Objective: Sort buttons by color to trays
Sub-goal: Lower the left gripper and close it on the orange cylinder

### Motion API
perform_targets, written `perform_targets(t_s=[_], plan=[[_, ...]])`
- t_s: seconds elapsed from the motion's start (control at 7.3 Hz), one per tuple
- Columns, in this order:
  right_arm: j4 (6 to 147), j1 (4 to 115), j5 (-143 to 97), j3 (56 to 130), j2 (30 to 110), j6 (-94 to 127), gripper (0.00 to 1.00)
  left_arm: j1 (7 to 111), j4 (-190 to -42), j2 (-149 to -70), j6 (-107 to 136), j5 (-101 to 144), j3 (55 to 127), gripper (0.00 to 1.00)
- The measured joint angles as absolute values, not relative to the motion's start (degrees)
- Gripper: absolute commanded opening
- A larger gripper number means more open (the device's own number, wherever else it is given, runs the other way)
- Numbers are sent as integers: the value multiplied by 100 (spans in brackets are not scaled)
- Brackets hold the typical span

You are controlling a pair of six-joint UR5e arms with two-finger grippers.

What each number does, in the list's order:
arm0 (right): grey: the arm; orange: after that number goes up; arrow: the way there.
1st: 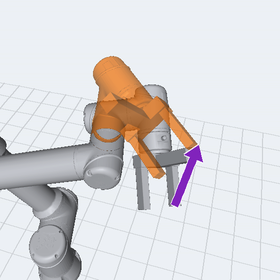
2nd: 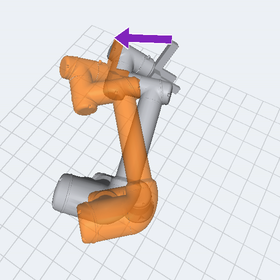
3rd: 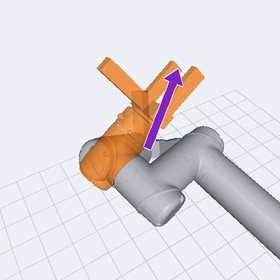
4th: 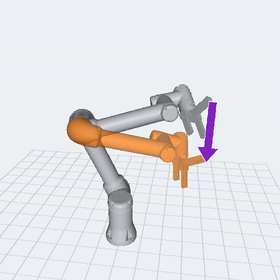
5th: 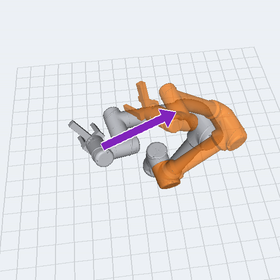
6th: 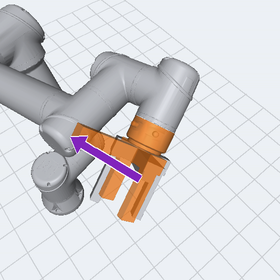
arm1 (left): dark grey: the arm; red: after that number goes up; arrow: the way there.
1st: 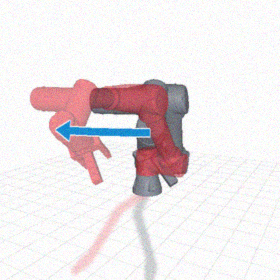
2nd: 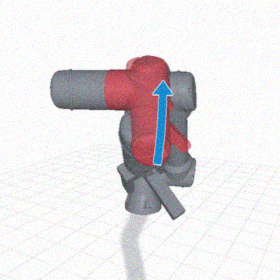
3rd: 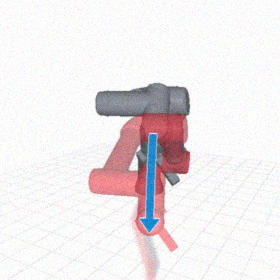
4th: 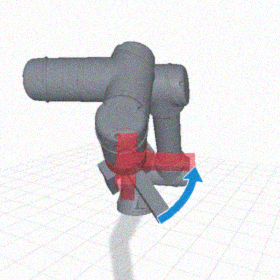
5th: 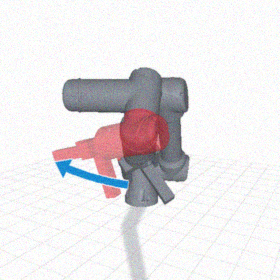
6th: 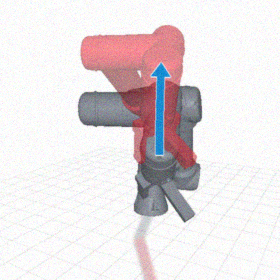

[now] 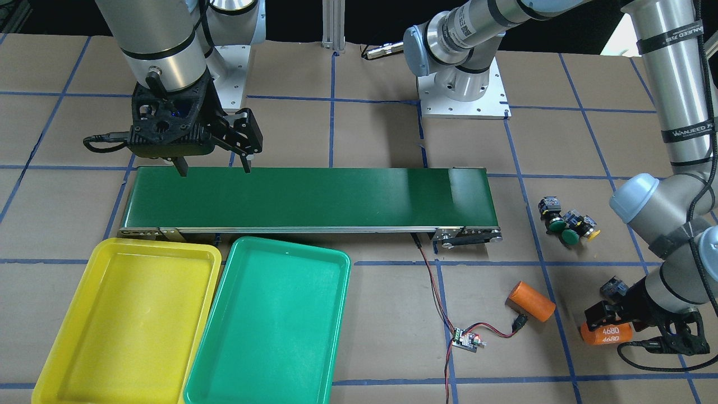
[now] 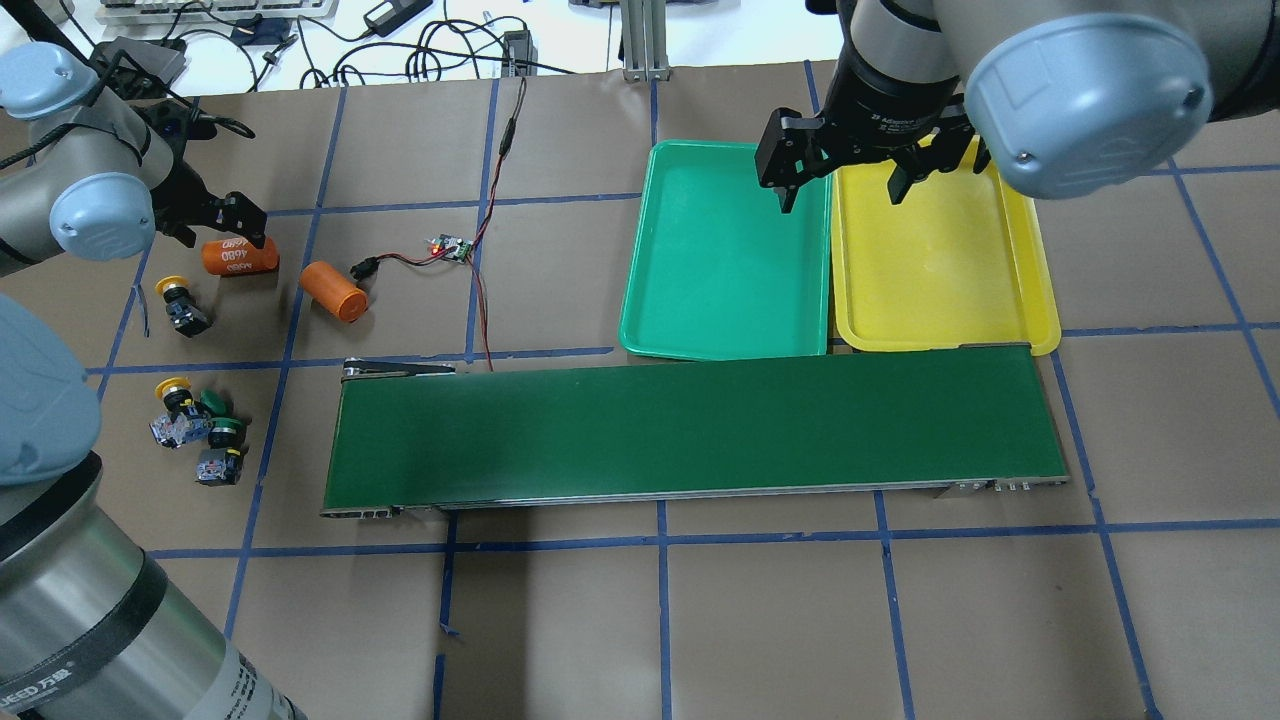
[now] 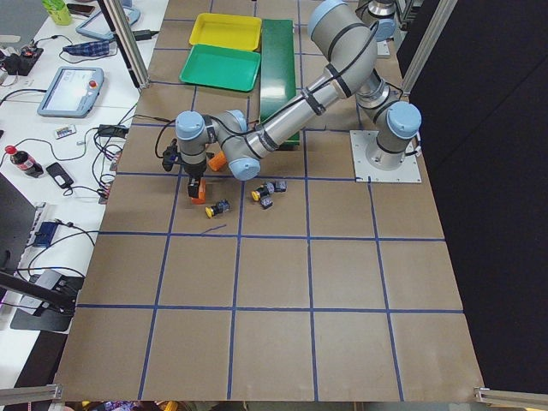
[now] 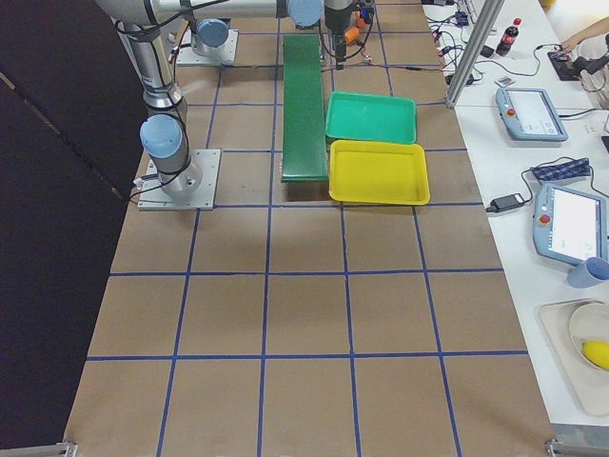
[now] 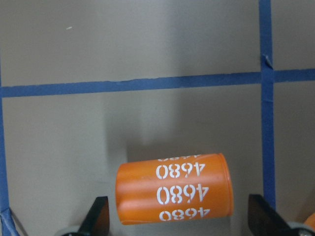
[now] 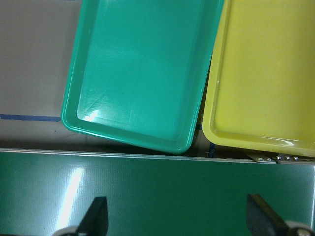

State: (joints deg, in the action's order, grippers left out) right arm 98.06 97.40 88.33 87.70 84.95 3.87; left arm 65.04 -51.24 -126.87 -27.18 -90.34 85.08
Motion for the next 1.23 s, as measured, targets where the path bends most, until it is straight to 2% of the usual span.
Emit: perform_targets(t_s=[1.23], plan=[[9798, 9738, 8831, 8777, 8490, 387, 100, 6495, -5120, -12790, -2694, -9044, 8485, 100]])
